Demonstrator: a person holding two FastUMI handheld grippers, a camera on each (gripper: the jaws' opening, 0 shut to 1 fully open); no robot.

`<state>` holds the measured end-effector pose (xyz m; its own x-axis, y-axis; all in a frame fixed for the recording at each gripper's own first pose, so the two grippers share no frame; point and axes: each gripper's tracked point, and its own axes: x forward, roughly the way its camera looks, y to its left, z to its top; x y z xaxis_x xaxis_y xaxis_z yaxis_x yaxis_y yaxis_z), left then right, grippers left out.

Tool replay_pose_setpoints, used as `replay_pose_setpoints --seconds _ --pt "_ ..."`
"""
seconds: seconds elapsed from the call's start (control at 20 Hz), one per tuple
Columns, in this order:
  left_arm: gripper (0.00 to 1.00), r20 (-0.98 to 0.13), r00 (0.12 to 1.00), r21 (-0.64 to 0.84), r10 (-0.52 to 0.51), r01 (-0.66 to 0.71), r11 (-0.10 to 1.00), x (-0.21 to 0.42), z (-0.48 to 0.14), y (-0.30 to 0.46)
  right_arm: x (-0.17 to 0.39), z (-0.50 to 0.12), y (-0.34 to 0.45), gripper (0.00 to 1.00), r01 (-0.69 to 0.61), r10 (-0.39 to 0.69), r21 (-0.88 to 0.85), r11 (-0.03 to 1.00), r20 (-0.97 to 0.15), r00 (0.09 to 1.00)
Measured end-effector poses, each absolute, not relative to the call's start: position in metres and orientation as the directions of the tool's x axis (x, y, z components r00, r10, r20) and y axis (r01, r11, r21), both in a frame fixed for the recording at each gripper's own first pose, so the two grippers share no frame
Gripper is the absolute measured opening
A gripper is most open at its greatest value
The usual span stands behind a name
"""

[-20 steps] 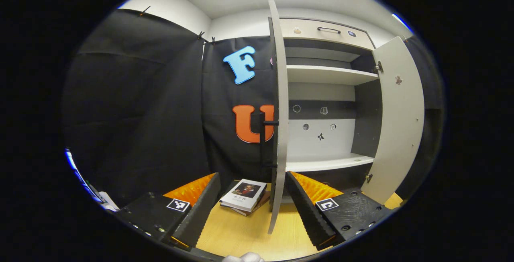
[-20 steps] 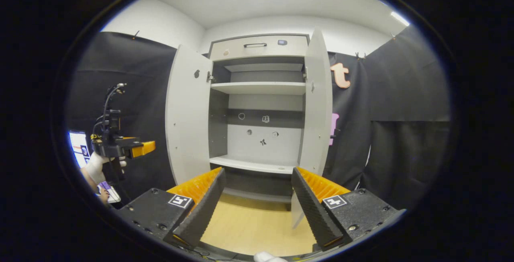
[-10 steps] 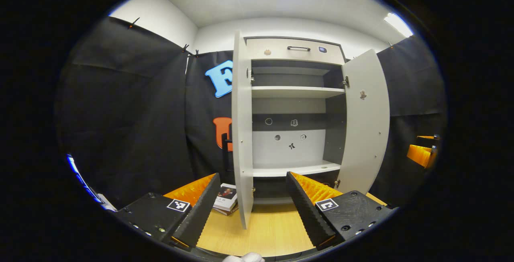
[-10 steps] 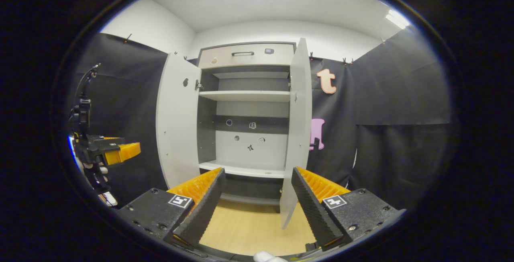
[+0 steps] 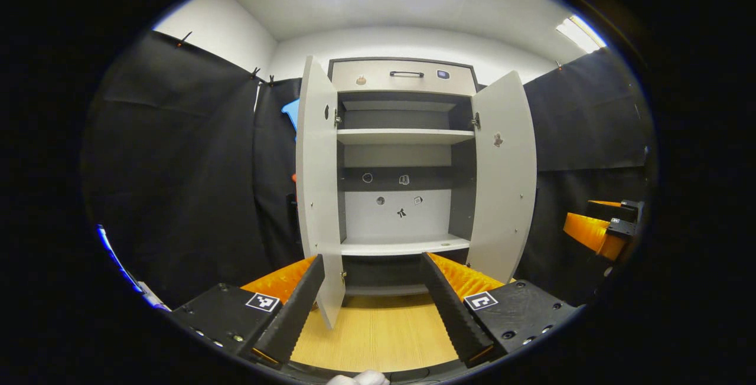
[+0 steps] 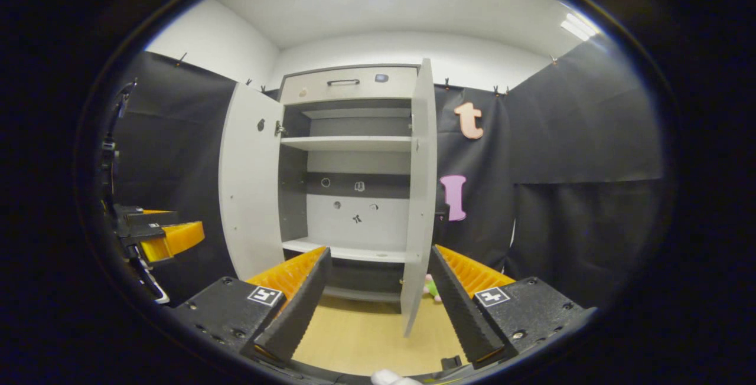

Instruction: Open the right door of the double-door shoe cabinet with the right hand, and open the left door with the left hand.

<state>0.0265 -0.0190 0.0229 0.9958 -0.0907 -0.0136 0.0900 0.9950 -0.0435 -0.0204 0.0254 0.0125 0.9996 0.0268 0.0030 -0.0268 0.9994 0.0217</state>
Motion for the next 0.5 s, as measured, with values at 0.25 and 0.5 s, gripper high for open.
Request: replay_pose_setpoints --seconds 0.25,0.5 --pt "0.98 -0.025 0.998 -0.061 -0.058 0.056 0.997 0.024 0.017 -0.021 -0.016 0.010 0.029 1.00 -0.062 0.062 0.007 0.998 -0.009 0.998" --pt "0.98 -0.036 0.998 -0.033 -0.047 0.045 0.998 0.018 0.013 -0.021 -0.015 0.009 0.039 1.00 -0.093 0.093 0.004 0.996 -0.008 0.996"
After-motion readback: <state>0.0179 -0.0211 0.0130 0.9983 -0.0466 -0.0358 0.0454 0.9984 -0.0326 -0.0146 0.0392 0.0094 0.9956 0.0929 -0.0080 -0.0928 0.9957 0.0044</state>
